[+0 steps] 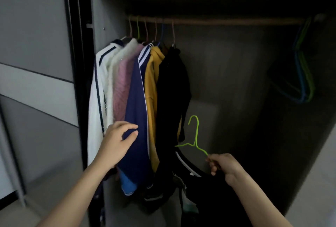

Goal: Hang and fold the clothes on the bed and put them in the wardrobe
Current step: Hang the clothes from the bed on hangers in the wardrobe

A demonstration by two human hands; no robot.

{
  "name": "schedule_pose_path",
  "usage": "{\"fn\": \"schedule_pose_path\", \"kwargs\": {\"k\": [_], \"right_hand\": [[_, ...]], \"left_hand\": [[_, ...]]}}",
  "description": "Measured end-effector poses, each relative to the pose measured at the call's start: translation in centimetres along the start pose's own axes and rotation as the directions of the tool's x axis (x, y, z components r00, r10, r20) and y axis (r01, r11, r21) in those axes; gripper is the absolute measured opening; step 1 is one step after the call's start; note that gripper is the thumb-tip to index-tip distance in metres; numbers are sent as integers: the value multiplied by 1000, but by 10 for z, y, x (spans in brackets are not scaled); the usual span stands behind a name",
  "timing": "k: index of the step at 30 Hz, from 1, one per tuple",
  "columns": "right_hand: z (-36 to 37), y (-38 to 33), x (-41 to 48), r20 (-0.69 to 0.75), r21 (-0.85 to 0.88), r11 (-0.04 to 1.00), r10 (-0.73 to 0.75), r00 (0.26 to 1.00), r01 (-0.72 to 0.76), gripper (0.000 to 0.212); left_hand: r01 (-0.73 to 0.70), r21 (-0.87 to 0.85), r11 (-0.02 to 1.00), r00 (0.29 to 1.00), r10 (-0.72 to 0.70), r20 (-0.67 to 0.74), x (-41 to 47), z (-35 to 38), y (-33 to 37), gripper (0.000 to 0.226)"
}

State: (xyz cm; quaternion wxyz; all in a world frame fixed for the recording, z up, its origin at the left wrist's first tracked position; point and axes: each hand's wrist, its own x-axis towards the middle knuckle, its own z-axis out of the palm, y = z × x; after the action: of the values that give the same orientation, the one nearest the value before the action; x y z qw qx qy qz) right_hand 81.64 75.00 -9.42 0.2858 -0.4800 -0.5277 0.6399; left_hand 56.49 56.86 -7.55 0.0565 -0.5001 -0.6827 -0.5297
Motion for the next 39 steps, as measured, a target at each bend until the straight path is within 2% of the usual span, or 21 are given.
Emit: {"fn": "schedule_pose_path", "kwargs": {"k": [4,7,11,15,20,24,29,32,35,37,39], "right_hand": [[14,-43,20,-71,100,993,-52,996,59,27],[32,-74,27,-129,160,980,-101,986,121,24],[65,-114,34,-232,192,956,-177,956,223,23],[69,-144,26,-325,193,925,-255,911,328,18],[60,-187,5,-325,164,902,-333,885,399,18],[70,-232,8,-306,30,818,-539,785,574,20],[111,-276,29,-220,-55,701,-703,676,711,25],[129,-300,43,-165,-183,641,-768,619,746,29],[140,-322,60,-182,-250,589,-808,560,769,33],[147,-334,78,-208,-250,586,-810,549,770,32],[154,-341,98,-223,-299,614,-789,572,730,33]], "left_hand": [[-96,-6,995,995,96,-7,56,7,-17,18],[-174,37,984,985,175,-8,101,14,-32,21],[-369,184,911,929,368,40,168,15,-37,24],[-464,247,851,874,486,-31,217,14,-26,19],[-442,369,817,876,481,-15,261,24,-17,29],[-453,388,803,878,477,38,292,24,-14,36],[-436,299,849,894,446,39,308,13,-14,33],[-429,208,879,901,434,26,304,6,-23,30],[-419,164,893,906,424,7,295,2,-31,27],[-399,143,906,917,397,46,292,-1,-34,36],[-412,165,896,911,405,76,292,-3,-36,44]]}}
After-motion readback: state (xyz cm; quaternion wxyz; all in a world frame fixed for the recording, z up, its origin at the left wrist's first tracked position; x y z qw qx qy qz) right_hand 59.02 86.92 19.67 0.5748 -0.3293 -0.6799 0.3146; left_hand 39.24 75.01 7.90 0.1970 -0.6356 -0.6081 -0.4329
